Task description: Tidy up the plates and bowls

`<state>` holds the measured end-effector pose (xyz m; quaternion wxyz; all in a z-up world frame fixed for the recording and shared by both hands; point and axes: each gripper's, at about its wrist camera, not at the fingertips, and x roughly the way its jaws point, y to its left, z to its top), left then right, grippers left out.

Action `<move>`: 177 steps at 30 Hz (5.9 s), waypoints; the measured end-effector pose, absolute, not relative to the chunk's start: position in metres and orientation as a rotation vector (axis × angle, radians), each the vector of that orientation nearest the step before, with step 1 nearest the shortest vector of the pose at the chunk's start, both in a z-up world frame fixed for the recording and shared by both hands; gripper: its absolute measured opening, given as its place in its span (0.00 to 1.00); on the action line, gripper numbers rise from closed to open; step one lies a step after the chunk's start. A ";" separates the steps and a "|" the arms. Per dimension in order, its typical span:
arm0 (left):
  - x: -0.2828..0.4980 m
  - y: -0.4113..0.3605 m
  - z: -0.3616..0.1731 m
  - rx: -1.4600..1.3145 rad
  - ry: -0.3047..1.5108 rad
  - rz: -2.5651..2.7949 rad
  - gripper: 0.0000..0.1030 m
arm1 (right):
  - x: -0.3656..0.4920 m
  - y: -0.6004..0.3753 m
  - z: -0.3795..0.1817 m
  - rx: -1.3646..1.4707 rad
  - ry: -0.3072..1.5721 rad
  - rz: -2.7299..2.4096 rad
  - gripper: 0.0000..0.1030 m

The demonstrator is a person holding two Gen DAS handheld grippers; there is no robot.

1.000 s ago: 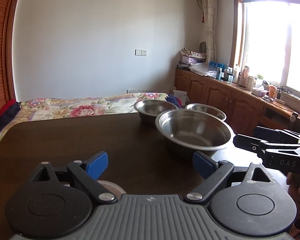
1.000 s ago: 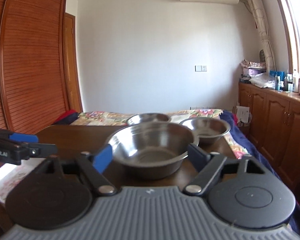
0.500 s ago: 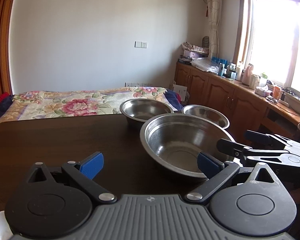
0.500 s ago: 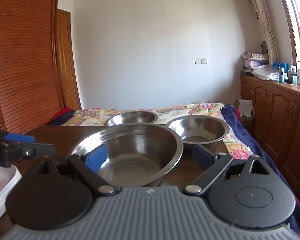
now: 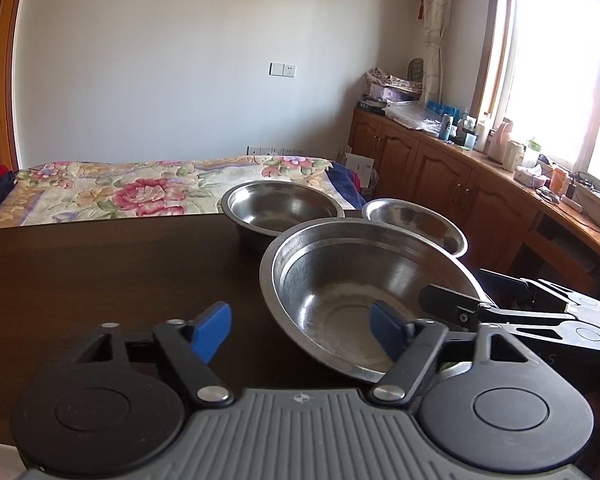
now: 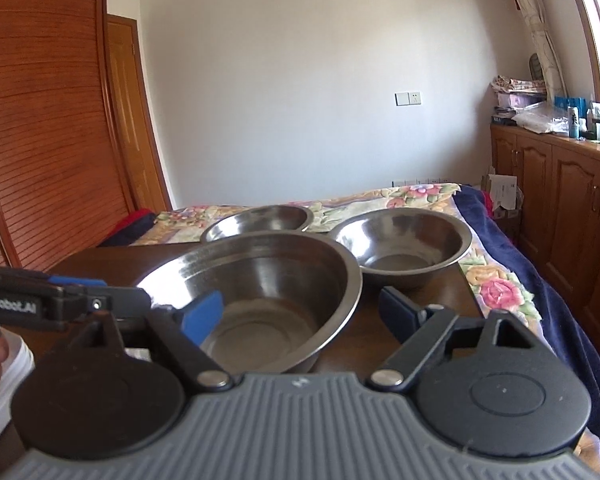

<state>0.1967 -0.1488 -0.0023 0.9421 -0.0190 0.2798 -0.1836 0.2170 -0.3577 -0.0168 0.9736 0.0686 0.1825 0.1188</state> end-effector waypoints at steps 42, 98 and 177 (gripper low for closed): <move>0.177 -0.138 0.004 -0.053 0.592 -0.361 0.29 | 0.201 -0.357 -0.010 0.127 0.342 0.241 0.27; 0.047 -0.089 -0.010 -0.011 0.612 -0.433 0.29 | 0.086 -0.321 -0.020 0.090 0.408 0.249 0.28; 0.214 -0.098 0.053 0.130 0.468 -0.341 0.76 | 0.264 -0.318 0.050 -0.239 0.417 0.387 0.50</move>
